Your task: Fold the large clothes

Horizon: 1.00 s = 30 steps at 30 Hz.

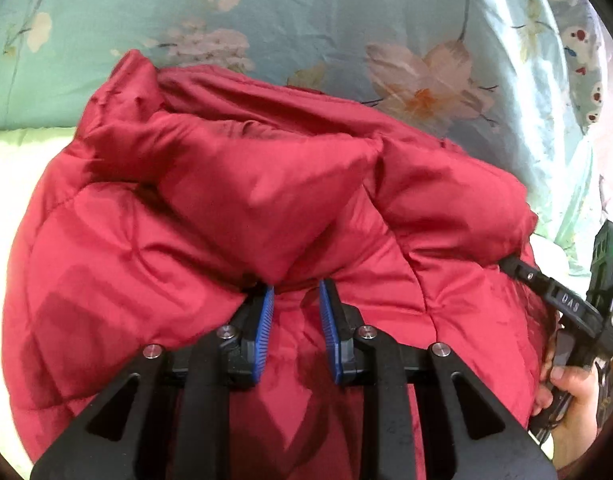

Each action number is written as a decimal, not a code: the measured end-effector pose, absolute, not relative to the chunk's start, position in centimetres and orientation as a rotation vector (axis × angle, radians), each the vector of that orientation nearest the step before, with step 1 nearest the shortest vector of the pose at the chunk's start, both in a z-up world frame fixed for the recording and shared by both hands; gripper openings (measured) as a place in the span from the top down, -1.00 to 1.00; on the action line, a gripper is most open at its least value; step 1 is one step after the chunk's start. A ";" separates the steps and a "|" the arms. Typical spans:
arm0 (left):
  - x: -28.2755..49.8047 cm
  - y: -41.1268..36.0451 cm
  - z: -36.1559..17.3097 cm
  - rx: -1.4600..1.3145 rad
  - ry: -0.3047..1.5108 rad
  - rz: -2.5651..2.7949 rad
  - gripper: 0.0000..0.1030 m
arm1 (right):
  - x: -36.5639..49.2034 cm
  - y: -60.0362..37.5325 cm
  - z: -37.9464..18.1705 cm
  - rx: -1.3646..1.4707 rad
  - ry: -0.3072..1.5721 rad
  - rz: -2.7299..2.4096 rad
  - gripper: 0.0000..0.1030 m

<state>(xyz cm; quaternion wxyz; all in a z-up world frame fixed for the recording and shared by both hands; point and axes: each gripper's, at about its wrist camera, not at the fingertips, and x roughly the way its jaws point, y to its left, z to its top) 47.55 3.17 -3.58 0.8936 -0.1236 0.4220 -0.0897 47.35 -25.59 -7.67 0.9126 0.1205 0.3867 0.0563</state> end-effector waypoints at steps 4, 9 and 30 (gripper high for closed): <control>45.1 3.8 -2.1 -0.223 0.844 -0.173 0.55 | 45.3 -26.9 -6.4 0.246 0.767 0.104 -0.32; 41.8 4.9 -0.5 -0.229 0.804 -0.168 0.35 | 42.0 -28.3 -5.0 0.198 0.743 0.107 -0.36; 33.6 10.2 1.5 -0.271 0.726 -0.147 -0.59 | 33.9 -35.8 -4.7 0.322 0.762 0.082 -0.59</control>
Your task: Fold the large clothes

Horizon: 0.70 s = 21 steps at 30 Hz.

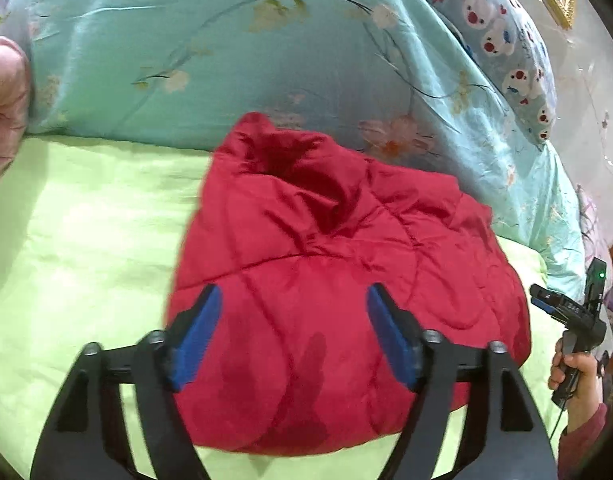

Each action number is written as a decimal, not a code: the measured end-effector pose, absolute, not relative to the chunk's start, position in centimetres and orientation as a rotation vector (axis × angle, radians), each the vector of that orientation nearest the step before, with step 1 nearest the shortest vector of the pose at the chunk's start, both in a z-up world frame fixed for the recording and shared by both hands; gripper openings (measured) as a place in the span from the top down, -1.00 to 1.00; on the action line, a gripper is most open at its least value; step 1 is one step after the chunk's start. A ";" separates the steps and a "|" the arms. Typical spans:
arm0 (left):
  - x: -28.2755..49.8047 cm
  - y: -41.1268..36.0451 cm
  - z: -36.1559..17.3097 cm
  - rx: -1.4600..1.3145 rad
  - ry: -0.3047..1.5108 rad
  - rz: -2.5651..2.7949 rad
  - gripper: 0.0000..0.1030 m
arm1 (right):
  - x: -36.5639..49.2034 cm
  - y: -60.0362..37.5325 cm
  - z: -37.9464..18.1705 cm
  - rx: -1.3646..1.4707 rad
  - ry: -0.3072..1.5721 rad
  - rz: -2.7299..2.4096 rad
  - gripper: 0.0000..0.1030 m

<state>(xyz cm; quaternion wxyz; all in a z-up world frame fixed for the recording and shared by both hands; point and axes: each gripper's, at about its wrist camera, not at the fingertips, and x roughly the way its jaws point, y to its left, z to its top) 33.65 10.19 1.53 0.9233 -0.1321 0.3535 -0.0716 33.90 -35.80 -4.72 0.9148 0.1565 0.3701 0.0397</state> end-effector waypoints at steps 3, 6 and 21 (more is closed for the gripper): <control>33.1 11.8 1.1 -0.296 0.731 -0.143 -0.62 | 33.5 -36.8 -5.1 0.360 0.781 0.117 -0.68; 33.0 13.7 -0.1 -0.341 0.753 -0.135 -0.62 | 33.4 -37.4 -5.9 0.366 0.791 0.154 -0.74; 37.0 17.3 -8.0 -0.579 0.864 -0.263 -0.93 | 35.4 -39.0 -10.5 0.583 0.887 0.272 -0.84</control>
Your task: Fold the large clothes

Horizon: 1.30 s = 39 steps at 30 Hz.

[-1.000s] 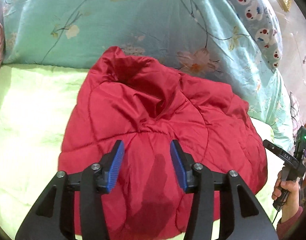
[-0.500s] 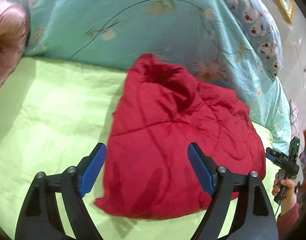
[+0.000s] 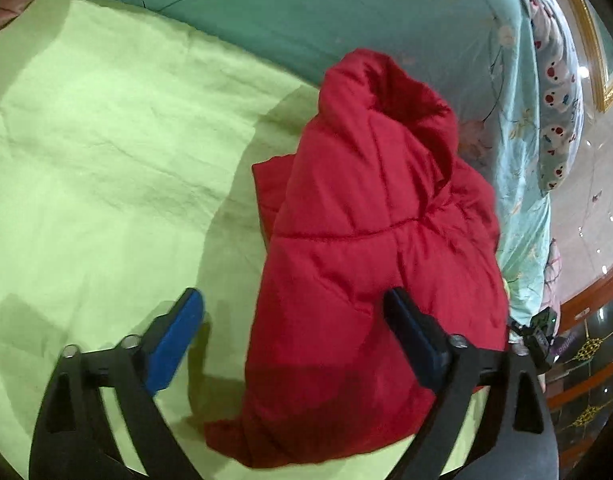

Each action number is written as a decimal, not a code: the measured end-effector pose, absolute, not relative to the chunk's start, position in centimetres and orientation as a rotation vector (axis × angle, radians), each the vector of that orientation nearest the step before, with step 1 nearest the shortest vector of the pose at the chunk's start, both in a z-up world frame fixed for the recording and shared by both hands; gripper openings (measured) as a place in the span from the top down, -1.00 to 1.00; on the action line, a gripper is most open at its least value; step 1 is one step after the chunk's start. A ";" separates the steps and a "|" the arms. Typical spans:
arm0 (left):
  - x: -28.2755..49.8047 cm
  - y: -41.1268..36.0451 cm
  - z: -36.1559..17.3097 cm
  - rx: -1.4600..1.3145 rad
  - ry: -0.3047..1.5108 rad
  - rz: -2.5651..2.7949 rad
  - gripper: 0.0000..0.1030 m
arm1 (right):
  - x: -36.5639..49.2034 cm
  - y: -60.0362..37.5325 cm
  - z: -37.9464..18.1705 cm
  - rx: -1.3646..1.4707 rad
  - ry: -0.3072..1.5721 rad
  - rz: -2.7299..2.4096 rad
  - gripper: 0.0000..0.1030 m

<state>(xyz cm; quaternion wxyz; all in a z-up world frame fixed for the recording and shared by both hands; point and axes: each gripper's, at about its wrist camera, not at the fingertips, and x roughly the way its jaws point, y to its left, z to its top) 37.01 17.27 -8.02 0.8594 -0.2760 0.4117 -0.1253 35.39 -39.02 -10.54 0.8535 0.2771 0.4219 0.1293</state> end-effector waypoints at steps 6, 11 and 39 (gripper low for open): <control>38.8 16.8 -9.9 -0.695 0.895 -0.334 -1.00 | 37.1 -38.6 -11.9 0.643 0.919 0.345 -0.86; 39.8 15.8 -11.0 -0.765 0.924 -0.407 -1.00 | 38.3 -38.1 -12.9 0.685 0.929 0.400 -0.86; 30.4 13.1 -3.7 -0.577 0.788 -0.557 0.17 | 33.4 -33.2 -8.3 0.680 0.930 0.535 0.20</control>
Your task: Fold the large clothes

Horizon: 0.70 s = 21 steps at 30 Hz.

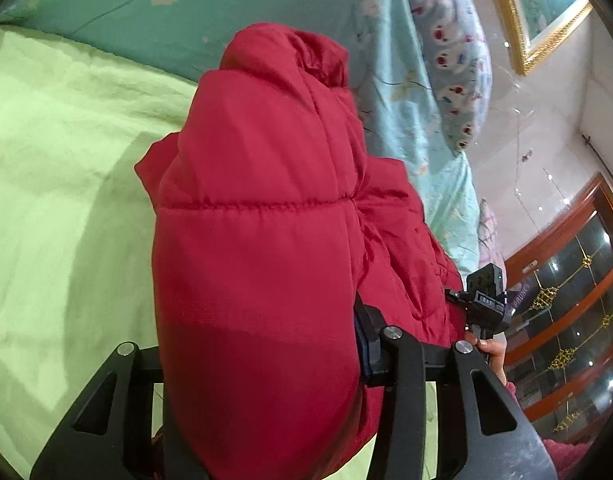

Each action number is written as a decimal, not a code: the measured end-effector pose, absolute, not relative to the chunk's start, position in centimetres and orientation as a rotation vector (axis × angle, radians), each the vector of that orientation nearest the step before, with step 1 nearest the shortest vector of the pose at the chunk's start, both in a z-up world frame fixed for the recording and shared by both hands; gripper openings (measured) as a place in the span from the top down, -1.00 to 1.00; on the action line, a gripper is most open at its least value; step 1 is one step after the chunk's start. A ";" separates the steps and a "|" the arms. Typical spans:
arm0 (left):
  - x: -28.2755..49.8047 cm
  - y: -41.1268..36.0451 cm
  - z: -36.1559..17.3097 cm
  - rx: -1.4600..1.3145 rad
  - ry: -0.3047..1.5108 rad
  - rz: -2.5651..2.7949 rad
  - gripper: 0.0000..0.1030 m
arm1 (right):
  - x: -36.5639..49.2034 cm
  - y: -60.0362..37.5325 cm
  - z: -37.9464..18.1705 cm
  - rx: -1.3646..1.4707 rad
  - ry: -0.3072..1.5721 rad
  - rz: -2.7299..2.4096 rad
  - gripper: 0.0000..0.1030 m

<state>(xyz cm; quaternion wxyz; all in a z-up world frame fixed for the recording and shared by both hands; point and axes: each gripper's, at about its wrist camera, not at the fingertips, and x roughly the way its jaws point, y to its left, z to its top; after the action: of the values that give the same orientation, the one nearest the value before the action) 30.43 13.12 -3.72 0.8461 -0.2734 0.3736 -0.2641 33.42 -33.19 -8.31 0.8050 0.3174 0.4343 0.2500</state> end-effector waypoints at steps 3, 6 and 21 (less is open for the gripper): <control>26.7 14.0 -3.8 -0.600 0.790 -0.560 0.17 | 30.1 -32.6 -7.4 0.663 0.930 0.565 0.21; 23.2 14.3 -4.2 -0.616 0.806 -0.551 0.17 | 26.7 -32.1 -7.2 0.661 0.939 0.582 0.21; 12.2 14.4 -5.7 -0.627 0.805 -0.527 0.17 | 13.9 -30.5 -9.6 0.714 0.944 0.571 0.20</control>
<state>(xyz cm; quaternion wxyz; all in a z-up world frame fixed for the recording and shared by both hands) 12.19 14.45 -5.75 0.8397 -0.2964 0.3806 -0.2495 13.88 -30.45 -9.57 0.7918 0.3319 0.4388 0.2652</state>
